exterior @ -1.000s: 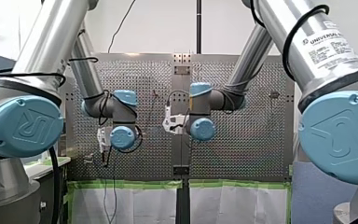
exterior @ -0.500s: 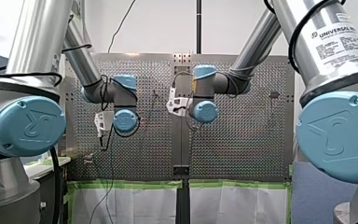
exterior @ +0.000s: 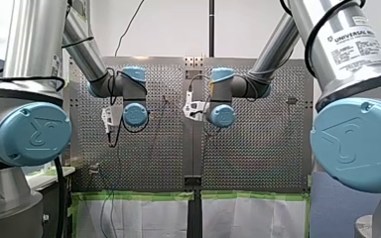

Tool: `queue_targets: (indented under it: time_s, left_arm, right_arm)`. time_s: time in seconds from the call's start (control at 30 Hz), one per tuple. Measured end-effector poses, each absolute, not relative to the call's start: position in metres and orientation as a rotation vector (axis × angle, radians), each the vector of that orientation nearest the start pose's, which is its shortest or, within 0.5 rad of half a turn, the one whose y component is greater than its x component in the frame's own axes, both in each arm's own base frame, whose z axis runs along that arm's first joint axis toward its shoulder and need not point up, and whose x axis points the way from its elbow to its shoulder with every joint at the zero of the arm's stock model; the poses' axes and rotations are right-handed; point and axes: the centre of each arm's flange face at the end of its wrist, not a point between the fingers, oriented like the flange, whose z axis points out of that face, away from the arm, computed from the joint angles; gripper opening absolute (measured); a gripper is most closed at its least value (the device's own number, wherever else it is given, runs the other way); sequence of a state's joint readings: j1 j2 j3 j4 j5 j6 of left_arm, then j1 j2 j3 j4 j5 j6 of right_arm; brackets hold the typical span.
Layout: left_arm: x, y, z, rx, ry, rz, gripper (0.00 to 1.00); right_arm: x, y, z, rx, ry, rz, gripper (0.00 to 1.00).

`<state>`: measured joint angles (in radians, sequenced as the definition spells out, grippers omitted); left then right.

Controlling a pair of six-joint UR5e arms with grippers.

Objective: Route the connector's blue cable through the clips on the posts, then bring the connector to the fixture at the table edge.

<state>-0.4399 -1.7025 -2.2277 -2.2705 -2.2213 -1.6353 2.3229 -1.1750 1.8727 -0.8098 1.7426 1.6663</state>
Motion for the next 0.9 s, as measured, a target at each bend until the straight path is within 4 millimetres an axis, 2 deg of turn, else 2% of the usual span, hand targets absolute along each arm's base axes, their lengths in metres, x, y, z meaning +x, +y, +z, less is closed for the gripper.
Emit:
queue_targets:
  time_s: [0.33,0.9]
  left_arm:
    - [0.364,-0.242,0.224,-0.232,1.477,0.108,0.0]
    - [0.398,-0.251,0.258,-0.162,1.475,0.093,0.0]
  right_arm:
    - [0.476,-0.361,0.228,1.508,-0.913,1.777,0.0]
    - [0.473,-0.4,0.258,1.486,-0.918,1.755,0.0]
